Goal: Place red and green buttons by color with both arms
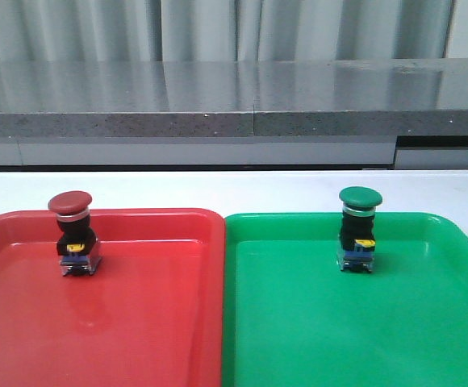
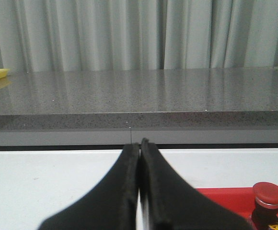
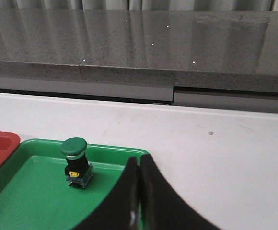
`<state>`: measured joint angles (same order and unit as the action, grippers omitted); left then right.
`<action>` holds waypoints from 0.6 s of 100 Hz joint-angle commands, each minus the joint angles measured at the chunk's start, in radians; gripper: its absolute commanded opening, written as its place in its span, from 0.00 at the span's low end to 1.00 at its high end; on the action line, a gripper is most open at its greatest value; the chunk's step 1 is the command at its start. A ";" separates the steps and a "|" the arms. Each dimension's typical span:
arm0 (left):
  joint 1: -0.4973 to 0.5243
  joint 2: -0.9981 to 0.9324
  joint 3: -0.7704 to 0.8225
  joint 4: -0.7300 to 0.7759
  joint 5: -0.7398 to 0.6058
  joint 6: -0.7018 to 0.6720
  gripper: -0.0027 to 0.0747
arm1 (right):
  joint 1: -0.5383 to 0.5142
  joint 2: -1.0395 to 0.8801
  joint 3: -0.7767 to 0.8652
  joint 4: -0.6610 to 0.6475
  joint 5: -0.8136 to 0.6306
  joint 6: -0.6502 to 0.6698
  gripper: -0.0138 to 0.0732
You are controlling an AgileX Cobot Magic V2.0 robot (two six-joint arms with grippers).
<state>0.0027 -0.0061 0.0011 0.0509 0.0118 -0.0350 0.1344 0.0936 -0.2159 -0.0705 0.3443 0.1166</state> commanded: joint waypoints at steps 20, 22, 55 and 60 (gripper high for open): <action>0.002 -0.029 0.042 -0.005 -0.082 -0.011 0.01 | -0.055 -0.125 0.123 0.003 -0.146 -0.007 0.08; 0.002 -0.029 0.042 -0.005 -0.082 -0.011 0.01 | -0.055 -0.125 0.131 0.003 -0.148 -0.007 0.08; 0.002 -0.029 0.042 -0.005 -0.082 -0.011 0.01 | -0.056 -0.125 0.207 0.005 -0.253 -0.007 0.08; 0.002 -0.029 0.042 -0.005 -0.082 -0.011 0.01 | -0.056 -0.125 0.221 0.005 -0.275 -0.007 0.08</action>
<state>0.0027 -0.0061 0.0011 0.0509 0.0112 -0.0350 0.0833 -0.0108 0.0121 -0.0651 0.1912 0.1166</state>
